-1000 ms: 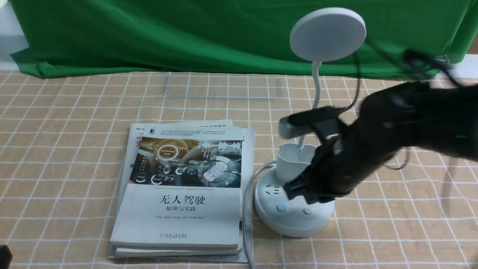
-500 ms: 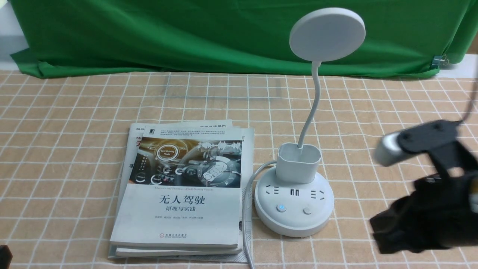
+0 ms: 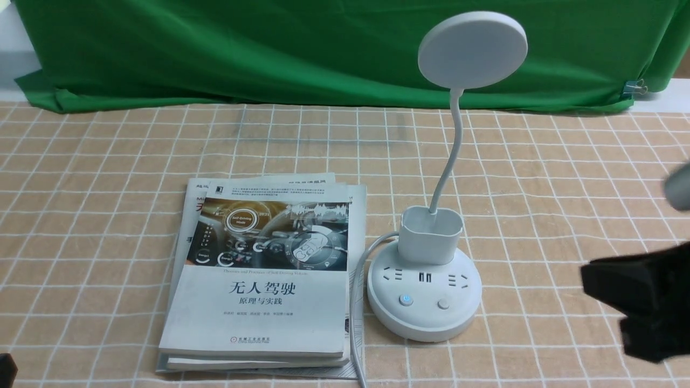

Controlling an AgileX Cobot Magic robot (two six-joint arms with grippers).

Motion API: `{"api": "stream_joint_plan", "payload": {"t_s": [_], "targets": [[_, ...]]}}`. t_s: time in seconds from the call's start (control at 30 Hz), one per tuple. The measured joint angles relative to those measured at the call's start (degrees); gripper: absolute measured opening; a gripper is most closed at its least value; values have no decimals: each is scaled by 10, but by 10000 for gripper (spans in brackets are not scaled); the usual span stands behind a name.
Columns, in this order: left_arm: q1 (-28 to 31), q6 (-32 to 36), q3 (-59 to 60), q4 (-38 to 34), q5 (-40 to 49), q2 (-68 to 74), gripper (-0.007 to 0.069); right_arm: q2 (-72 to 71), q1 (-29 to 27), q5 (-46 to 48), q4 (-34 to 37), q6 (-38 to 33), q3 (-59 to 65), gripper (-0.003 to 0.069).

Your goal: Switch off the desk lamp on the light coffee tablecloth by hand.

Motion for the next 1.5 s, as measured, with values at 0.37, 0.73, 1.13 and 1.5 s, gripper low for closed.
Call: {"api": "stream_joint_plan", "payload": {"t_s": [0.37, 0.73, 1.13, 1.5], "targets": [[0, 0, 0, 0, 0, 0, 5, -279, -188, -269, -6, -71, 329, 25], [0, 0, 0, 0, -1, 0, 5, -455, -228, -273, -6, -74, 399, 27], [0, -1, 0, 0, 0, 0, 5, -456, -228, -232, -6, -72, 399, 32], [0, -1, 0, 0, 0, 0, 5, -456, -228, -232, -6, -71, 399, 64]]}}
